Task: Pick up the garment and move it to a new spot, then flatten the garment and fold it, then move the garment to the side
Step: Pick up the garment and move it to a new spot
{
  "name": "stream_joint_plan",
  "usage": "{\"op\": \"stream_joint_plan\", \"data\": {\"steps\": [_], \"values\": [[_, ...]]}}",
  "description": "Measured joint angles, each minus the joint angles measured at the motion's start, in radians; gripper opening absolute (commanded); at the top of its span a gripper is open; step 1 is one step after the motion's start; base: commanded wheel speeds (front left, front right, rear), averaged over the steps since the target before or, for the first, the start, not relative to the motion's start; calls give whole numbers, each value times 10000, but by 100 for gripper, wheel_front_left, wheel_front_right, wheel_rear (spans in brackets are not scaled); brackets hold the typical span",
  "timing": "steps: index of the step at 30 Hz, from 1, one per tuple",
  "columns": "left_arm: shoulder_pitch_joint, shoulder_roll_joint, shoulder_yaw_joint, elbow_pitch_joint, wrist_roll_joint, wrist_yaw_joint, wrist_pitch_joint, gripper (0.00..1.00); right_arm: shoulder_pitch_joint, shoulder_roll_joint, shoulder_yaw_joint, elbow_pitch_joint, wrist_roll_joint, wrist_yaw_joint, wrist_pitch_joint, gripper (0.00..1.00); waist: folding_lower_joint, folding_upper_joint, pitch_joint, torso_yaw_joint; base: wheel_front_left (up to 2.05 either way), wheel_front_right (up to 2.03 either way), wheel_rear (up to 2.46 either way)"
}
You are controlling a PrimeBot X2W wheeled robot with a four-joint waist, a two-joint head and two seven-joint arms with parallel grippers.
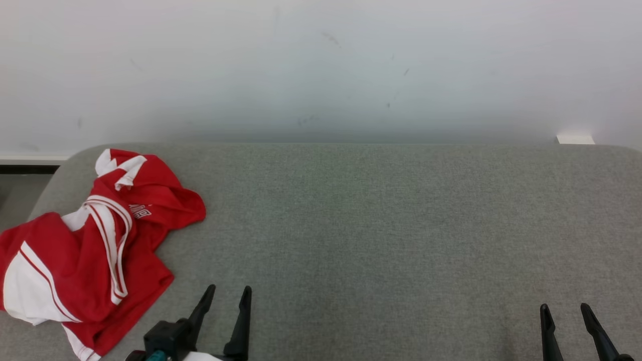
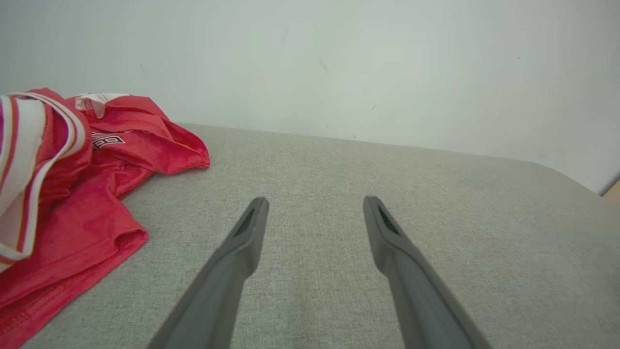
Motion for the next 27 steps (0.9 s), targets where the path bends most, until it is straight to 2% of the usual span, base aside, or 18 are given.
{"op": "stream_joint_plan", "data": {"steps": [6, 10, 16, 21, 22, 27], "values": [[-104, 2, -33, 36, -2, -4, -8, 100, 10, 8, 21, 2, 73, 0, -2, 100, 0, 0, 32, 151, 0, 0, 0], [-133, 2, -71, 63, -23, 2, -10, 100, 83, 15, 107, -2, 86, 0, -4, 100, 0, 0, 23, 534, 0, 0, 0], [-108, 6, -90, 75, -96, 29, -10, 100, 188, 23, 337, 50, 84, 0, -19, 100, 0, 0, 5, 1559, 0, 0, 0], [81, 12, 151, 63, -159, 121, -10, 100, 93, -27, 802, 157, 79, 0, -19, 100, 0, 0, 13, 2581, 0, 0, 0], [151, 12, 244, 38, -213, 150, -10, 100, -35, -58, 953, 182, 82, 2, -19, 100, 0, 0, 38, 2956, 0, 0, 0], [217, 13, 359, -58, -278, 150, -10, 100, -239, -130, 1175, 199, 84, 0, -19, 100, 0, 0, 171, 3496, 0, 0, 0]]}}
